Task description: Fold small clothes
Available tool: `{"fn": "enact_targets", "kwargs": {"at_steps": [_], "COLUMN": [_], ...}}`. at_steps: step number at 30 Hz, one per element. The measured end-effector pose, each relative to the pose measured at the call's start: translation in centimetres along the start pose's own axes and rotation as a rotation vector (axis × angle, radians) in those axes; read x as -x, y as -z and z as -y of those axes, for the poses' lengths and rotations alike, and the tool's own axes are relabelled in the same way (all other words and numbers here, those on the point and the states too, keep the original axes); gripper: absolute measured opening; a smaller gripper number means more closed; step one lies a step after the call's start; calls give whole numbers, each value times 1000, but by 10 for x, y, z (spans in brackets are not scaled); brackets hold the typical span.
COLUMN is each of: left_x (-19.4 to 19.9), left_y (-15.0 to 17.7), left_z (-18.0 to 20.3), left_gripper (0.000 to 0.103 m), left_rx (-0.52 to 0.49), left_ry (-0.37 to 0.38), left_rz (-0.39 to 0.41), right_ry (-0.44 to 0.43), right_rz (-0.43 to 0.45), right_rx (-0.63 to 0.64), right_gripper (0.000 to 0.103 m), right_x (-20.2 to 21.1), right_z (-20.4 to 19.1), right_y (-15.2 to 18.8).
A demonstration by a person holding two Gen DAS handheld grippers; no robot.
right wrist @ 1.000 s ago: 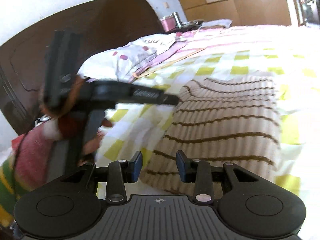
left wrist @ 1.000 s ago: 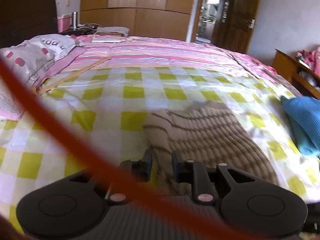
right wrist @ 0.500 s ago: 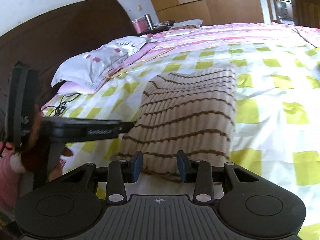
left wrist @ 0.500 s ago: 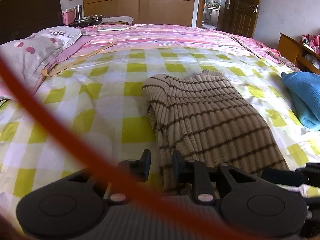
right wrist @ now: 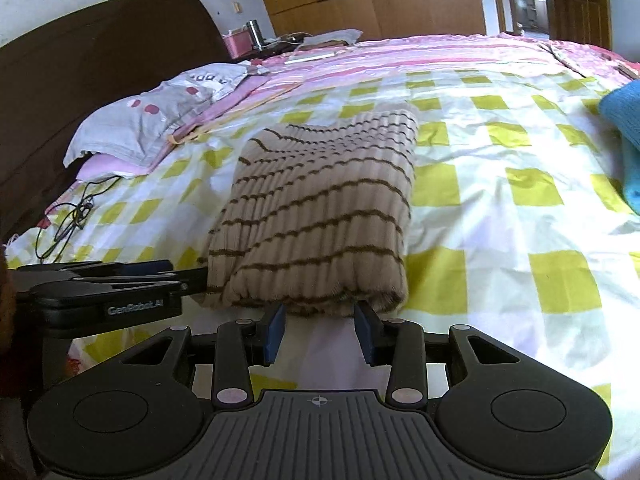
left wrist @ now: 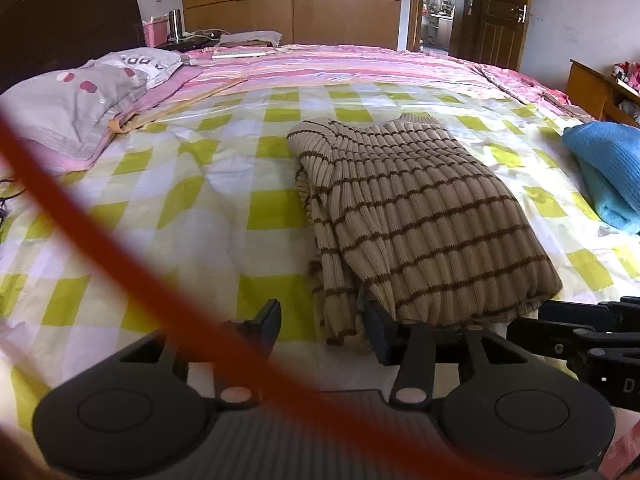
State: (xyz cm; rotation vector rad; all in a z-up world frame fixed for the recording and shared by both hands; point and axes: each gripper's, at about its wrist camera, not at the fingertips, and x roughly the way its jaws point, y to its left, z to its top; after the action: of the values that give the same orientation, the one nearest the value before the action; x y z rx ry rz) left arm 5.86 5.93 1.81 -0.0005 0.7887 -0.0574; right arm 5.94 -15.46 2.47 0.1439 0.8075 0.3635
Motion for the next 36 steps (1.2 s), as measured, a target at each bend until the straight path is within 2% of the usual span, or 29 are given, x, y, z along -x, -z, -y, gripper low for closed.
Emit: {"fn": "enact_targets", "kwargs": {"at_steps": [2,6,9,14,19,25,36], "left_x": [5,13,16,17,23,25,23], "left_y": [3,16,26,38,42,44,47], "left_z": [3,14,22,30,31,32,34], "left_gripper": [61,69,74,85,96,101,103], "left_rx": [-8,-40,-60,-64,-42,-30,-29], "left_ry": [5,10,2,-13,-24,-48,-71], "left_rz": [-1,-1,-1,-23,-14,-11,-33], "right_ry": [8,19,32,58,82,88,93], "right_rz": [1,7,8,1,2,12,4], "right_rx": [1,-2,-4,15,28,28,26], "right_gripper": [38,38,43,43,44,45,45], "right_x": [2,7,10,11,13,16,16], "right_z": [0,0,1,0,2,2,2], "right_y": [3,11,17,26,33,35,39]}}
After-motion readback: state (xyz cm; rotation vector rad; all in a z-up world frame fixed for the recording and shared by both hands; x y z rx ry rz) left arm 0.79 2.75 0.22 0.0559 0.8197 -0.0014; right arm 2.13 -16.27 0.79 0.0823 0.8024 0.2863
